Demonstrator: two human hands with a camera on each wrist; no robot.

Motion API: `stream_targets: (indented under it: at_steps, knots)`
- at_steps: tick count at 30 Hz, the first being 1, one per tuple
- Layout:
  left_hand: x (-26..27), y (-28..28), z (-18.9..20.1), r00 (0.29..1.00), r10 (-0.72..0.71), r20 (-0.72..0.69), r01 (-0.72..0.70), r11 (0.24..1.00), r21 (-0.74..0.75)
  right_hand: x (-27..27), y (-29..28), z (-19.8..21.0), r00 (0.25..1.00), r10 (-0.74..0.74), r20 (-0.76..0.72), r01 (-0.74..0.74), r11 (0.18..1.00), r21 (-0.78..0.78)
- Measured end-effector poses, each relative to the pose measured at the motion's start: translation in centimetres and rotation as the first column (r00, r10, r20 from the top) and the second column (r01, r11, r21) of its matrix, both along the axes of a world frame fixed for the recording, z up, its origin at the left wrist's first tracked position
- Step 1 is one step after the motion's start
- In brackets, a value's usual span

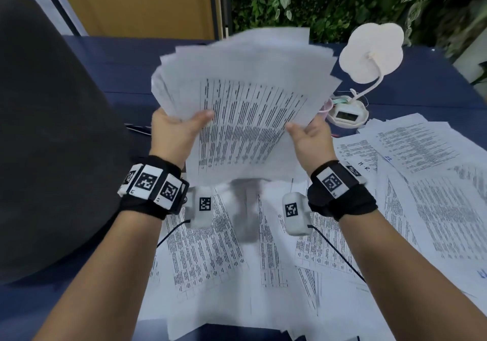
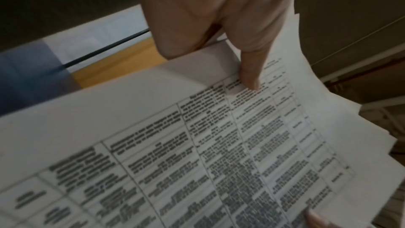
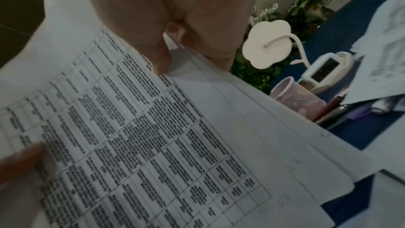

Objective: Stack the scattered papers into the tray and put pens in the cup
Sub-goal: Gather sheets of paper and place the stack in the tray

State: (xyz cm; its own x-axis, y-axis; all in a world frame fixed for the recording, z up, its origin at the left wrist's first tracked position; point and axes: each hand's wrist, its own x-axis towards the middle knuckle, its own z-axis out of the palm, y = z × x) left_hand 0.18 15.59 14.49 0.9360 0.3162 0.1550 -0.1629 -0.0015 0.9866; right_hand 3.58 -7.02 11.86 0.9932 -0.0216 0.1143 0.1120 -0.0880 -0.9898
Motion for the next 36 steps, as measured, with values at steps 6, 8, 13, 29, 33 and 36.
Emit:
stream_targets:
  at_steps: [6, 8, 13, 29, 33, 36]
  knots:
    - [0.7, -0.8, -1.4, 0.999, 0.054, 0.002, -0.054, 0.999, -0.001, -0.4, 0.1, -0.4, 0.999, -0.037, 0.01, 0.037, 0.999, -0.005]
    - [0.6, -0.6, -2.8, 0.993, 0.095, -0.064, -0.096, 0.995, -0.022, -0.7, -0.3, -1.3, 0.999, -0.037, -0.04, 0.037, 0.999, 0.006]
    - [0.3, -0.4, -4.5, 0.983, 0.094, -0.155, -0.113, 0.987, -0.117, -0.6, -1.1, -2.0, 0.986, -0.038, -0.165, 0.053, 0.994, 0.091]
    - [1.2, -2.8, -3.1, 0.992, 0.123, -0.021, -0.123, 0.992, 0.036, -0.1, 0.1, 0.2, 0.988, -0.156, 0.009, 0.155, 0.984, 0.093]
    - [0.8, -1.9, -5.9, 0.984, 0.044, -0.172, -0.065, 0.991, -0.119, -0.3, -0.7, -1.9, 0.979, -0.176, -0.105, 0.185, 0.979, 0.09]
    - [0.6, -1.8, -7.3, 0.964, -0.023, -0.266, -0.018, 0.988, -0.153, -0.6, -0.5, -2.5, 0.979, -0.104, -0.175, 0.13, 0.982, 0.14]
